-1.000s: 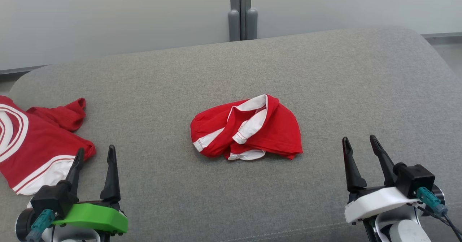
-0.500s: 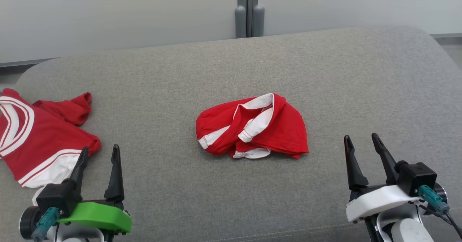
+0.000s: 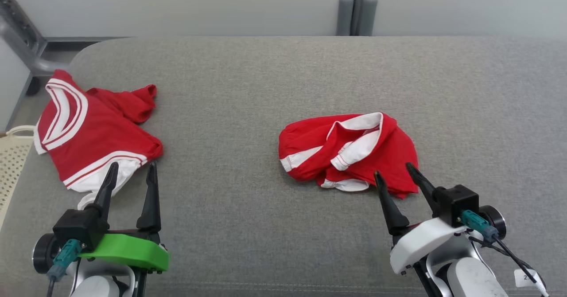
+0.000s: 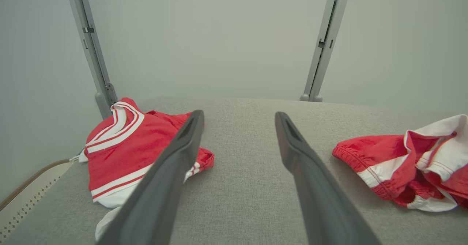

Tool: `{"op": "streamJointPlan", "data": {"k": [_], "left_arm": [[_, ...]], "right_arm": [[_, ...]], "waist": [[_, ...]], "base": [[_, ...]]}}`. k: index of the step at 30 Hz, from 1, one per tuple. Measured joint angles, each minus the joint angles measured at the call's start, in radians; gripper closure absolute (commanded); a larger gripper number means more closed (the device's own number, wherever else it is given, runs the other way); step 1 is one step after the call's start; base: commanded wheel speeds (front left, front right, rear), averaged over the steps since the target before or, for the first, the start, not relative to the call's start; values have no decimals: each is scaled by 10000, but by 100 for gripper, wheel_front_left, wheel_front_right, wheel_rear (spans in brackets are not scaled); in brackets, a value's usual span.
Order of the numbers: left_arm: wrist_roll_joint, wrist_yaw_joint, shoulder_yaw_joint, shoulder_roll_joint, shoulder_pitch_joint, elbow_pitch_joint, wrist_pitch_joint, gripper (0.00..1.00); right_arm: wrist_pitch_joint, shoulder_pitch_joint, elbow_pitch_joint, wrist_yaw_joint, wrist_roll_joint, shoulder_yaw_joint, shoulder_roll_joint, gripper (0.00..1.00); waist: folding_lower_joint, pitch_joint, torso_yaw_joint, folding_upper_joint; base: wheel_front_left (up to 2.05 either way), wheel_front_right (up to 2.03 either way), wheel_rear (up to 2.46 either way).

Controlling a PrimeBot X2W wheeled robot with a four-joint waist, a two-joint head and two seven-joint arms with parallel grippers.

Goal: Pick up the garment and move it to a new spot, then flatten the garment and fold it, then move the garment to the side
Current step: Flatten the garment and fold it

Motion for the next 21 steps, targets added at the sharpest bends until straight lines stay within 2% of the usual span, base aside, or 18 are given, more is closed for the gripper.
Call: {"op": "streamJointPlan", "data": {"k": [10, 21], "left_arm": [[19, -234, -146, -447, -425, 286, -102, 0], [198, -568, -203, -1012, -977, 696, -142, 0]], "right_arm": [[608, -863, 619, 2, -213, 696, -464, 0], [1994, -2176, 1492, 2, -1011, 1666, -1350, 0]], "waist": [[0, 447, 1089, 0], [0, 1292, 1512, 0]], "base": [[0, 0, 0], [0, 0, 0]]}}
